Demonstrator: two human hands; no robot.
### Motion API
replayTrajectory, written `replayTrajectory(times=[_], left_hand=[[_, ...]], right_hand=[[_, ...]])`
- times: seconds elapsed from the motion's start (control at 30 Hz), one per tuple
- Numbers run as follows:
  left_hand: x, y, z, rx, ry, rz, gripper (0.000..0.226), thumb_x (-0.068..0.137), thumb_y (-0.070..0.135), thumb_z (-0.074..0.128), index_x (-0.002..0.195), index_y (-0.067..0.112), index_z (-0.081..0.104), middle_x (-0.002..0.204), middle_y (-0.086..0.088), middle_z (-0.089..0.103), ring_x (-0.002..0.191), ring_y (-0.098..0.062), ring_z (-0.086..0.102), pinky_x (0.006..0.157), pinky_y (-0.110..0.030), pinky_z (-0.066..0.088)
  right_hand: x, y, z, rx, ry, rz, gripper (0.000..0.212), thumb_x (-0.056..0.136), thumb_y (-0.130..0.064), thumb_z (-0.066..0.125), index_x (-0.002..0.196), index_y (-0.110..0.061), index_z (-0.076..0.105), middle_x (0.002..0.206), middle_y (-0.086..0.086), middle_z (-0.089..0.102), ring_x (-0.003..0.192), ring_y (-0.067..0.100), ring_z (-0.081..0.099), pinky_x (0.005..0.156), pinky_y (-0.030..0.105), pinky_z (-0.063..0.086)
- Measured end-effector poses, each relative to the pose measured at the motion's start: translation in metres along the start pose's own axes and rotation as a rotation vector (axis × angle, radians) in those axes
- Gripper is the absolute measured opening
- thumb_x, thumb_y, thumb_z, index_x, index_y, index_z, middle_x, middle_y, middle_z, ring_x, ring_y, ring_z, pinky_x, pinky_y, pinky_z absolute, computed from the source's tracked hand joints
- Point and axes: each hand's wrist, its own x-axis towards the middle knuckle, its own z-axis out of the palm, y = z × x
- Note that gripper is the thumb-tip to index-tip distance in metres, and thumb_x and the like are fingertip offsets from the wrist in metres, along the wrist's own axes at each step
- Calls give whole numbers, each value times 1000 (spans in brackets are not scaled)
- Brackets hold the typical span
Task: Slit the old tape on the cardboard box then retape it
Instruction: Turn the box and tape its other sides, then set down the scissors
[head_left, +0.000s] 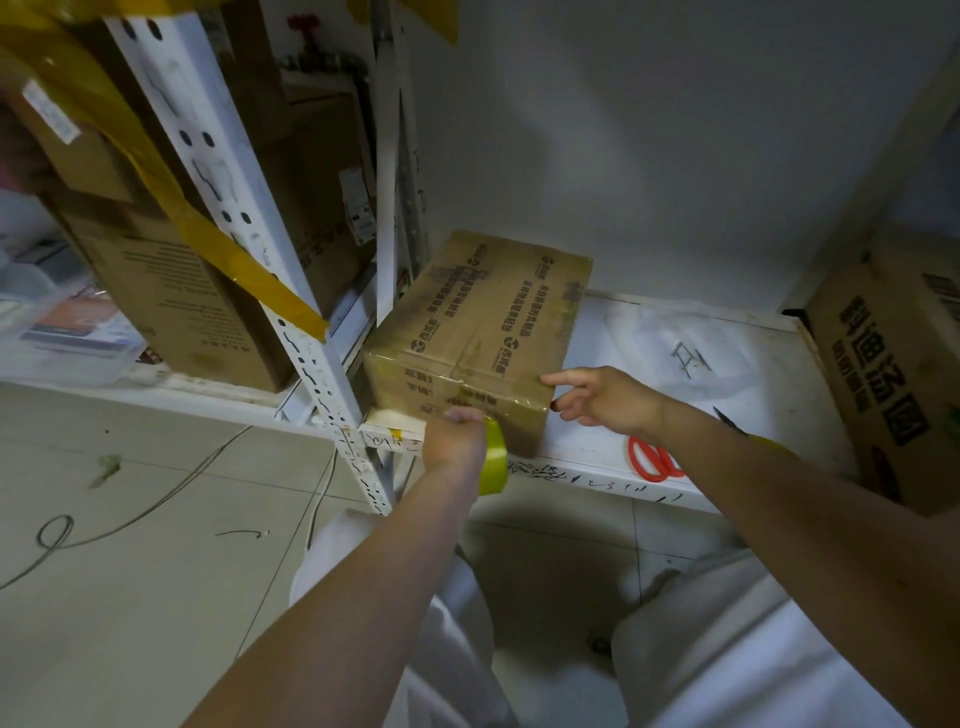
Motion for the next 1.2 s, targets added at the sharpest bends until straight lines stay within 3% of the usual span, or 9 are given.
replayTrajectory(times=[0.07,0.13,0.27,0.43,0.67,0.87,0.97,1.1,1.2], left_hand=[[-12,-2,3,18,-46,-12,33,87,-1,47,61,20,51,70,9,58,78,-14,54,66,-20,41],[-16,-2,4,47,-110,5,30,86,0,49,65,20,55,78,10,63,83,-13,56,75,-22,41],[-19,0,2,92,-232,29,28,88,1,55,70,21,61,77,3,62,83,-19,53,78,-29,39],[-24,4,2,111,-315,95,28,90,3,56,71,23,60,74,5,58,82,-17,49,77,-29,36],[-25,7,-2,111,-335,144,25,90,4,57,76,24,60,83,3,60,86,-17,51,79,-28,38],[-23,10,-12,-120,-439,-31,47,76,-6,73,116,9,54,101,-13,68,95,-29,65,84,-44,55],[-26,7,-13,-45,-566,-84,41,76,-1,74,114,6,60,99,-10,69,97,-28,65,84,-41,55],[-26,4,-9,31,-568,-69,18,81,7,73,97,10,67,94,-8,71,92,-25,66,89,-39,53],[-18,9,-7,117,-535,-106,32,79,8,75,108,2,64,101,-13,70,92,-27,66,89,-40,53]], right_hand=[[2,0,4,-34,172,-98,33,91,6,50,113,-14,66,95,10,64,84,18,59,75,23,46],[1,-4,8,-46,255,-163,18,87,-7,65,101,-16,70,93,5,67,84,15,61,78,22,49],[-8,-17,18,-140,68,-203,25,77,-10,77,101,-9,70,90,1,66,82,8,60,77,13,48],[-10,-24,28,-255,150,-277,20,72,-11,82,90,-15,72,82,-4,67,77,6,63,80,22,53],[-20,-35,34,-441,220,-291,9,80,-18,75,77,-20,67,75,-9,62,72,6,56,73,25,48],[-22,-38,33,-478,273,-282,20,89,-19,64,72,-27,55,77,-9,58,75,10,54,71,26,48],[-22,-37,32,-484,313,-275,19,89,-19,63,74,-26,55,82,-6,60,78,12,55,71,28,48],[-19,-35,31,-503,360,-292,16,89,-18,63,75,-21,56,82,-7,56,79,14,55,72,30,48],[-20,-32,33,-579,364,-300,17,91,-19,60,76,-21,53,81,-8,53,80,14,52,69,27,43]])
